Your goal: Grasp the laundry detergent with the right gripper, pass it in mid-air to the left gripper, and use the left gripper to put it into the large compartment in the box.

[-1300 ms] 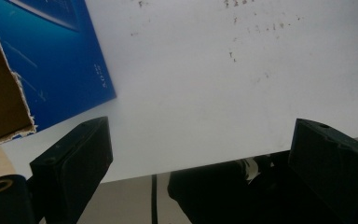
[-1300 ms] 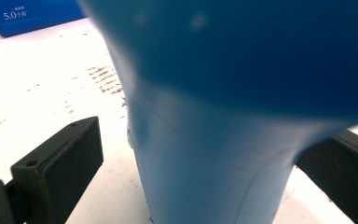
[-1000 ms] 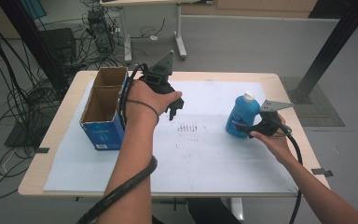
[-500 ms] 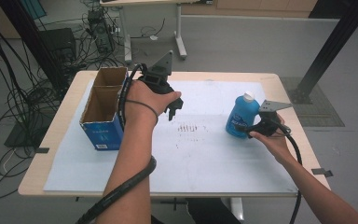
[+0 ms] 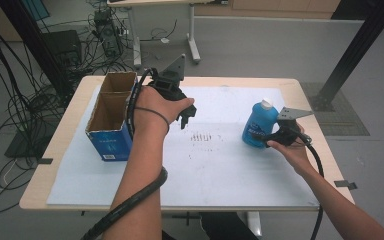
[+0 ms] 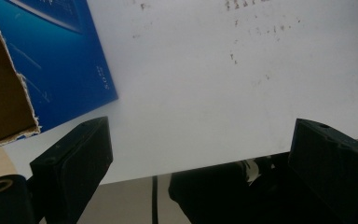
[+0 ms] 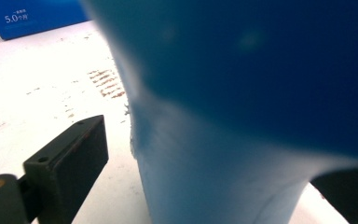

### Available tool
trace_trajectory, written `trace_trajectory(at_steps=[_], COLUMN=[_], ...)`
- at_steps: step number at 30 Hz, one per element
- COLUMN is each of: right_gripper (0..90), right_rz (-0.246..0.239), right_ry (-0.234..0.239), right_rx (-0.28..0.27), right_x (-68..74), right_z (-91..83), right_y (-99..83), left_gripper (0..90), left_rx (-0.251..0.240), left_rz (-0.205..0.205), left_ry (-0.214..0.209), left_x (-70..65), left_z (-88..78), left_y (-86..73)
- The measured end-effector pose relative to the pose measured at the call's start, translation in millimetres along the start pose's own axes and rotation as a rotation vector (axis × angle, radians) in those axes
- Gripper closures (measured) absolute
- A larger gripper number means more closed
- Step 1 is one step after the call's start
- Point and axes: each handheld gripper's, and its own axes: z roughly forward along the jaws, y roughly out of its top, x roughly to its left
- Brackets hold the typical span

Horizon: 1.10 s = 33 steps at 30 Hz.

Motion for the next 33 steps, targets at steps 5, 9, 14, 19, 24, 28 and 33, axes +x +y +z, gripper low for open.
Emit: trace_trajectory(at_steps=[5,9,14,19,24,28,33], right_gripper=[10.2,15.4,23.0,25.9,32.8,39.5,40.2], right_rz=[0.010,-0.003,-0.009,-0.004,-0.021,-0.037,-0.043], right_ry=[0.002,0.006,0.020,0.029,0.025,0.040,0.038], right_rx=[-0.004,0.000,-0.008,-0.014,-0.015,-0.021,-0.024], right_x=[-2.3,-3.0,-3.9,-5.1,-4.8,-3.6,-2.6], right_z=[1.0,2.4,3.5,3.9,4.0,4.5,4.2], right_y=[-1.3,-1.5,-1.3,-1.5,-1.0,-0.6,-0.9], left_gripper=[6.7,6.7,6.7,6.7,6.7,6.7,6.7], left_rx=[0.002,0.006,0.007,0.010,0.006,0.006,0.009], left_rz=[0.001,0.001,-0.002,-0.002,0.002,-0.004,-0.001], left_ry=[-0.001,0.003,0.005,0.004,0.005,0.006,0.006], left_x=[0.7,1.1,2.6,1.8,0.8,1.5,2.0], left_z=[0.7,1.4,2.0,2.6,2.5,2.6,2.5], left_y=[0.4,0.5,0.7,1.5,2.4,2.1,1.9])
